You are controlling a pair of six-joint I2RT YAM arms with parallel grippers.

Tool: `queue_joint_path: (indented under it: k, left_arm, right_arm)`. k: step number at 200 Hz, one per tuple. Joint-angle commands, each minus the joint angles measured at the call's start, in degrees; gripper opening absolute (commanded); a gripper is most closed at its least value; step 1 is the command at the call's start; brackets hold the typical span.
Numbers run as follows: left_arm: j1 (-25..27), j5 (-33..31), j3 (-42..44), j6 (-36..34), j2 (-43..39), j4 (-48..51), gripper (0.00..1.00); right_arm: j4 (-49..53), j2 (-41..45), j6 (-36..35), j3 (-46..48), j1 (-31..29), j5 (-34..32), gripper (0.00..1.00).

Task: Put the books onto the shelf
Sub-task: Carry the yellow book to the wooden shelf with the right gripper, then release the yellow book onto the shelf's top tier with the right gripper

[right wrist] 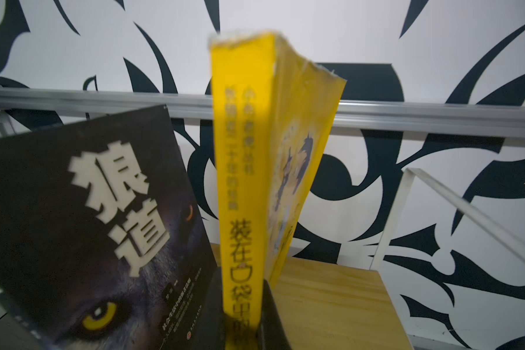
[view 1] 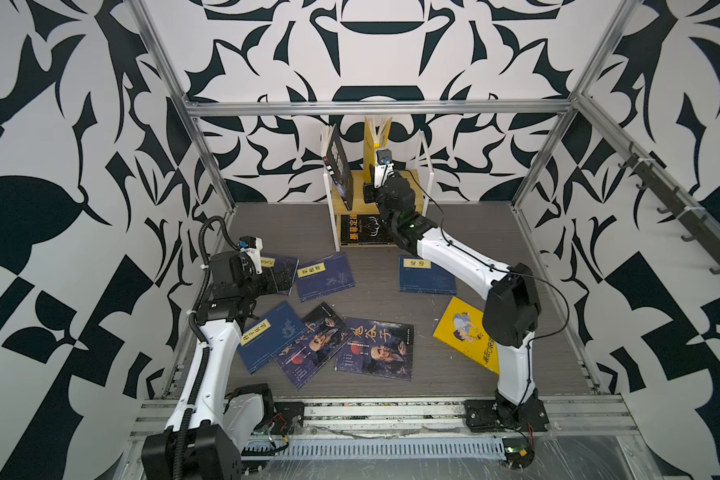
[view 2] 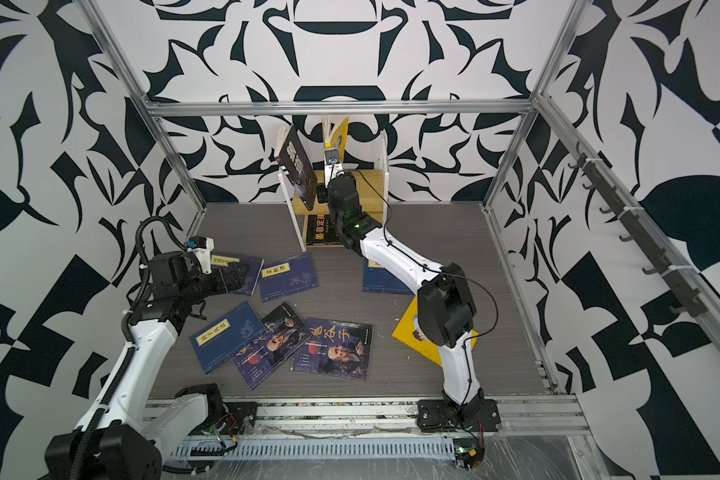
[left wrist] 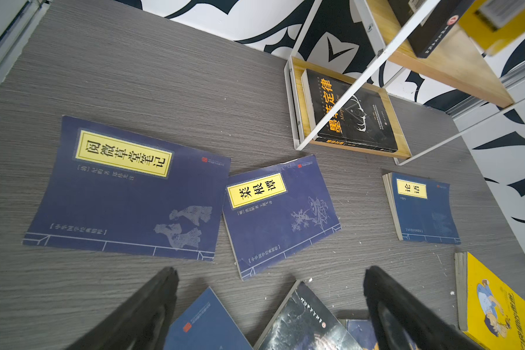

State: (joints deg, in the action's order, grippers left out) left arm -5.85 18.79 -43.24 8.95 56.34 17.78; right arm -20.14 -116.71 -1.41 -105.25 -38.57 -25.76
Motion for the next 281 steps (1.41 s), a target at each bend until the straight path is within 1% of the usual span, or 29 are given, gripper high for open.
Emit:
queue_joint_path:
  k: [1,22,87,148,171,228,257,281]
  left_arm:
    - [1.07,-0.85,-0.07,-0.94,-0.97,-0.64,1.00]
    - [2.36,-1.00,-0.04,-1.50,-0.63,-0.91,1.00]
    - [5.02,-3.05,-0.88,-2.71,0.07,0.06,0.99]
    - [5.71,-3.08,-1.14,-2.64,0.69,0.24,1.00]
    - [5.60,-3.68,-1.23,-3.08,0.44,0.48,0.99]
    - [5.87,-4.41,-1.72,-3.36,0.61,0.88,1.00]
    - [6.05,-4.37,-1.77,-3.26,0.80,0.92,1.00]
    - [5.99,-4.42,-1.91,-2.81,0.73,1.12,1.00]
  right_arm:
    - [-5.73,1.49,2.14,-5.42,-0.19,0.06,0.00]
    - [-5.67,-0.27,3.23,-6.31,-0.58,0.18,0.00]
    - [-5.24,-3.74,3.21,-9.61,-2.62,-0.17,0.00]
    - [-4.84,-3.29,2.75,-8.41,-4.37,-1.05,0.00]
    - [-4.21,-2.92,2.22,-8.05,-4.41,-0.96,0.03]
    - [-1.83,-2.05,0.40,-7.40,-4.41,0.86,0.17]
    - [-0.92,-0.98,-1.08,-6.53,-4.41,3.71,0.22]
    - [0.07,-0.33,-2.36,-6.63,-4.41,6.34,0.24]
